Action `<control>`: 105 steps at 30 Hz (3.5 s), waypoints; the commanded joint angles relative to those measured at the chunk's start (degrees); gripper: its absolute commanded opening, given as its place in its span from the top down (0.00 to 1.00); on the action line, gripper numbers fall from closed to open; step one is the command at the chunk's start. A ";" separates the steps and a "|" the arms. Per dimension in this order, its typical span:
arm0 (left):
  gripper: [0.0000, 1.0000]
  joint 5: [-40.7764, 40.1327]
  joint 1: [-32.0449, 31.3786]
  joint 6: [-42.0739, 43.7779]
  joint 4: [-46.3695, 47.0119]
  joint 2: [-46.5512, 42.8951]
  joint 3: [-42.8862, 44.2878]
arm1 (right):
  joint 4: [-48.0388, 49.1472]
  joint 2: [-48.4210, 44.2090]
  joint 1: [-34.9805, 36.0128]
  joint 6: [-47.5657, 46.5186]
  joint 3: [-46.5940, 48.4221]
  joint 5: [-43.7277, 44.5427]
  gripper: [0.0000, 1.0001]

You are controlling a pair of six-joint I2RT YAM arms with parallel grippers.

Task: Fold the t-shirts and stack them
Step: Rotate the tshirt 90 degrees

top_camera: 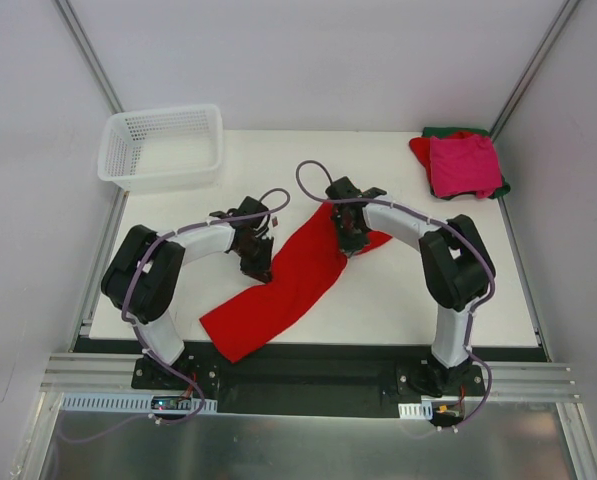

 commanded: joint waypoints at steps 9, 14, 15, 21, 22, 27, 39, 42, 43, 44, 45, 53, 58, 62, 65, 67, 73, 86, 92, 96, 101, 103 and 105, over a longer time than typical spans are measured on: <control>1.00 3.12 -9.25 -4.93 -4.81 -1.83 -1.40 | -7.32 7.99 -3.17 -6.01 14.72 -7.74 0.99; 1.00 3.82 -11.36 -5.90 -4.81 -1.66 -0.70 | -7.32 9.05 -3.17 -6.36 14.54 -10.13 0.99; 1.00 3.82 -11.45 -6.07 -4.81 -1.57 -0.53 | -7.32 9.13 -3.17 -6.36 14.54 -10.30 0.99; 1.00 5.13 -11.80 -6.34 -4.81 -1.48 0.09 | -7.41 10.89 -3.17 -6.97 15.33 -11.53 0.99; 1.00 5.40 -11.89 -6.43 -4.81 -1.48 0.35 | -7.41 11.15 -3.08 -6.98 15.51 -11.97 0.99; 1.00 6.98 -12.42 -6.69 -4.81 -0.87 2.37 | -8.02 12.91 -3.25 -7.50 17.96 -13.47 0.99; 1.00 10.24 -16.72 -6.78 -4.90 4.31 9.23 | -9.96 15.73 -3.61 -9.00 21.31 -17.60 0.99; 1.00 10.06 -17.69 -7.22 -4.90 4.49 9.50 | -10.13 15.99 -3.87 -9.17 21.57 -17.34 0.99; 1.00 10.15 -17.87 -7.31 -4.90 4.49 9.15 | -10.05 15.64 -3.87 -9.17 21.49 -16.81 0.99; 1.00 9.89 -17.95 -7.39 -4.90 3.97 8.88 | -9.87 15.03 -3.87 -8.91 21.14 -16.11 0.99; 1.00 9.62 -17.96 -7.57 -4.99 3.53 8.45 | -8.83 14.24 -3.87 -8.82 20.61 -14.28 0.99; 1.00 -1.26 -17.78 -8.27 -8.32 -9.71 4.83 | -4.25 -1.03 -4.48 -7.33 12.80 -3.65 0.99; 1.00 -14.16 -17.25 -7.57 -15.96 -21.15 7.91 | -2.23 -10.36 -5.10 -5.40 7.78 0.15 0.99; 1.00 -16.31 -16.29 -3.19 -13.62 -29.76 9.93 | -2.05 -16.69 -5.80 -4.34 4.79 3.22 0.99; 1.00 -12.37 -14.36 1.30 -6.70 -29.27 9.24 | -1.79 -22.05 -6.86 -2.43 1.98 4.46 0.99; 1.00 -8.42 -13.13 3.58 -2.37 -27.25 8.53 | -2.05 -25.65 -7.82 -2.06 0.58 4.55 0.99; 1.00 0.47 -12.95 6.75 10.38 -13.28 10.11 | -4.25 -32.08 -9.23 -1.53 -1.89 5.25 0.99; 1.00 0.31 -12.86 10.27 14.87 6.42 19.06 | -4.42 -37.27 -12.04 -0.82 -7.08 3.32 0.99; 1.00 -1.89 -12.77 11.24 14.44 13.19 24.34 | -4.60 -38.24 -13.27 -0.91 -7.96 2.26 0.99; 1.00 -4.00 -12.24 11.68 11.80 17.05 27.59 | -4.95 -38.68 -14.06 -1.17 -8.13 1.83 0.99; 1.00 -6.72 -11.45 12.20 8.11 21.36 31.81 | -4.86 -39.11 -14.94 -1.44 -8.48 1.30 0.99; 1.00 -8.04 -11.01 12.38 5.74 23.20 33.22 | -4.86 -39.12 -15.29 -1.53 -8.66 1.12 0.99; 1.00 -9.00 -10.31 12.38 3.63 24.61 36.03 | -4.77 -39.20 -15.56 -1.61 -9.01 1.03 0.99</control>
